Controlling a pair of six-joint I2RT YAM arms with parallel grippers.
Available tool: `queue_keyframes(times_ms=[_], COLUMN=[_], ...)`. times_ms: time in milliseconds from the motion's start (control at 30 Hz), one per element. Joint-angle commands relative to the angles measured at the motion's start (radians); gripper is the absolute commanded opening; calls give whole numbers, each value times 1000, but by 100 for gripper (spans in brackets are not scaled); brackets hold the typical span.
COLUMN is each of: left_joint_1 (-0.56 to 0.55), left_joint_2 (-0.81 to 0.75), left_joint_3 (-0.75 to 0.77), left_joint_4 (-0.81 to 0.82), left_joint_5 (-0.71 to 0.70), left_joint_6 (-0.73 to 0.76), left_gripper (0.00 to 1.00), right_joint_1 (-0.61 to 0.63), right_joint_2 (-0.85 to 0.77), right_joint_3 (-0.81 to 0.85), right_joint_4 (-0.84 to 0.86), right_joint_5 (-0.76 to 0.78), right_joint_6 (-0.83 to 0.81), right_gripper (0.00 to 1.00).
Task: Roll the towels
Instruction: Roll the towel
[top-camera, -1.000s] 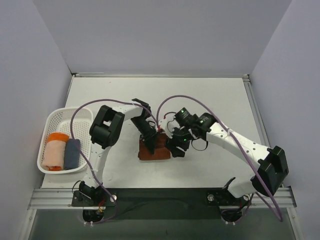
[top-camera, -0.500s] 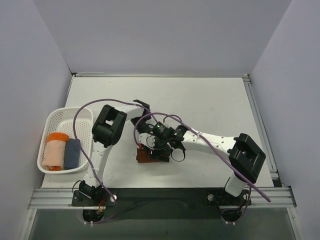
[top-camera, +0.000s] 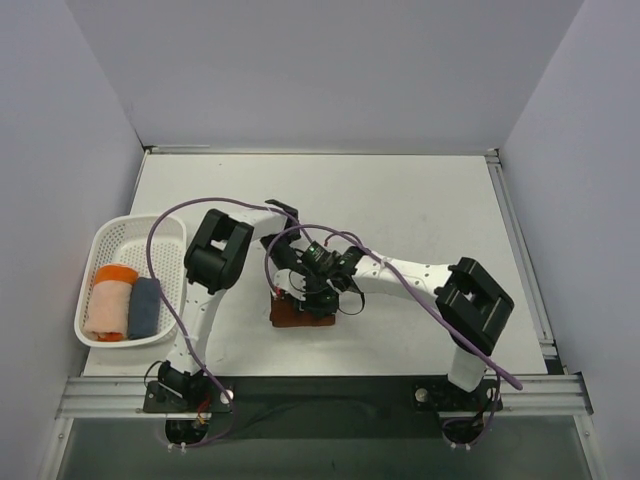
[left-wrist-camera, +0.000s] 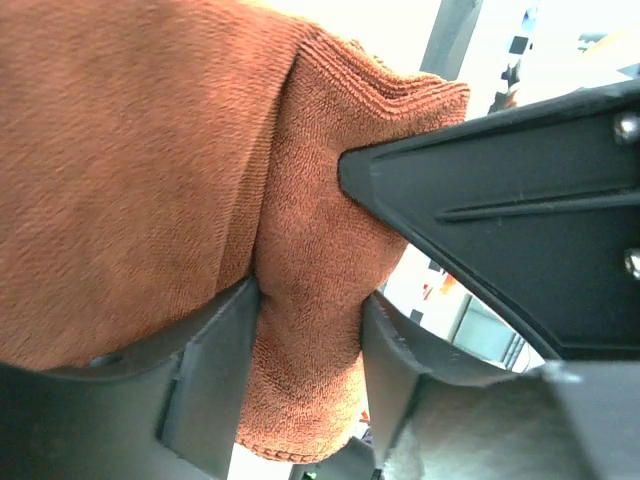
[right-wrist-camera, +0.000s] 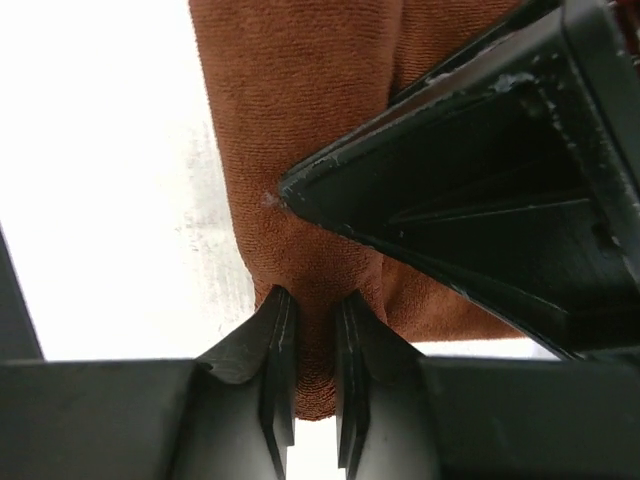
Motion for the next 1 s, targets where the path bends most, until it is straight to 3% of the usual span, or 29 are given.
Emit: queue_keyframes(times_ms=[0, 200, 433, 533, 600, 700, 800, 967], left_joint_1=[64, 261, 514, 587, 595, 544, 360, 17], left_joint_2=[1, -228, -452, -585, -721, -917, -1093, -1191], left_joint_3=[-9, 44, 208, 156, 40, -191, -432, -646], left_joint_4=[184, 169, 98, 132, 182, 306, 498, 698], left_joint_5=[-180, -88, -16, -20, -37, -104, -255, -428], left_joint_6=[59, 55, 85, 92, 125, 156, 124, 115], left_gripper=[57, 69, 71, 72, 72, 76, 79, 82], right_joint_1=[-17, -89, -189, -233, -238, -238, -240, -240], right_joint_2=[115, 232, 408, 471, 505, 562, 613, 643], right_joint_3=[10, 96, 267, 327, 360, 415, 450, 469], right_joint_4=[-169, -301, -462, -537, -556, -609, -642, -645], right_joint_5=[-196, -388, -561, -614, -624, -640, -648, -638], right_joint_6=[-9, 6, 27, 24, 21, 8, 7, 21], right_gripper=[0, 0, 0, 0, 0, 0, 0, 0])
